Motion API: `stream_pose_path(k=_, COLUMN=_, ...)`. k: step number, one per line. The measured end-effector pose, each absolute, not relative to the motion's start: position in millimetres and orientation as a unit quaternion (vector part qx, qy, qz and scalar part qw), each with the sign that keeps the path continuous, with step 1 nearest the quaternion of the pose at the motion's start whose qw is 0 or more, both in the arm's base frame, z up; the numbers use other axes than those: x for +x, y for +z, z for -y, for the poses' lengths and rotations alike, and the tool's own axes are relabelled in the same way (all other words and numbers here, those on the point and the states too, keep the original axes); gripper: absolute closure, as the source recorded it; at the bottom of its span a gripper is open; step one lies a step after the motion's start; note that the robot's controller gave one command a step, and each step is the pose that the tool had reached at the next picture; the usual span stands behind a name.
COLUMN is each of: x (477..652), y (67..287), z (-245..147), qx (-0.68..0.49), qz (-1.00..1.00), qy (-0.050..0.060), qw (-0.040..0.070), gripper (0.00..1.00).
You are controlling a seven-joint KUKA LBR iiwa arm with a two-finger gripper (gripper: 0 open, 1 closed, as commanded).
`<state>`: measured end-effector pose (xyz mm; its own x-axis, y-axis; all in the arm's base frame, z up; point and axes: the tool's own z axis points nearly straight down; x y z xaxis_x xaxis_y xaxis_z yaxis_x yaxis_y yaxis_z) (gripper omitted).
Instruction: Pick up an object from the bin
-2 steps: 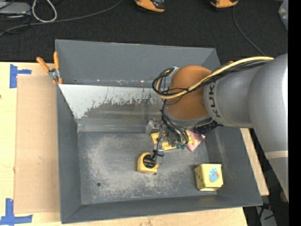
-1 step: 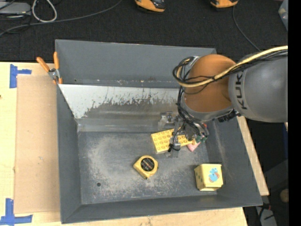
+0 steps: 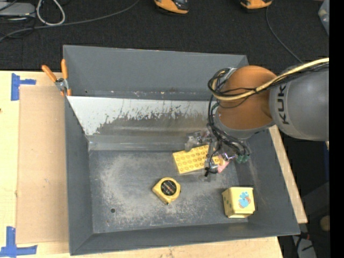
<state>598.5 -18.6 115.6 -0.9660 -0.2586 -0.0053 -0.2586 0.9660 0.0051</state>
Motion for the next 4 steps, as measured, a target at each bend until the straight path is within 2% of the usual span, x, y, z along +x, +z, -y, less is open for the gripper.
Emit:
stream_pose_path(k=1, x=610.0, y=87.8, z=36.9, qx=-0.176, qz=-0.984, qy=0.003, qw=0.006, gripper=0.0)
stream_pose_path(k=2, x=619.2, y=76.2, z=55.2, qx=-0.223, qz=-0.975, qy=0.002, qw=0.012, gripper=1.0)
stream_pose_path(k=4, x=619.7, y=78.4, z=55.6, qx=-0.221, qz=-0.975, qy=0.002, qw=0.013, gripper=1.0)
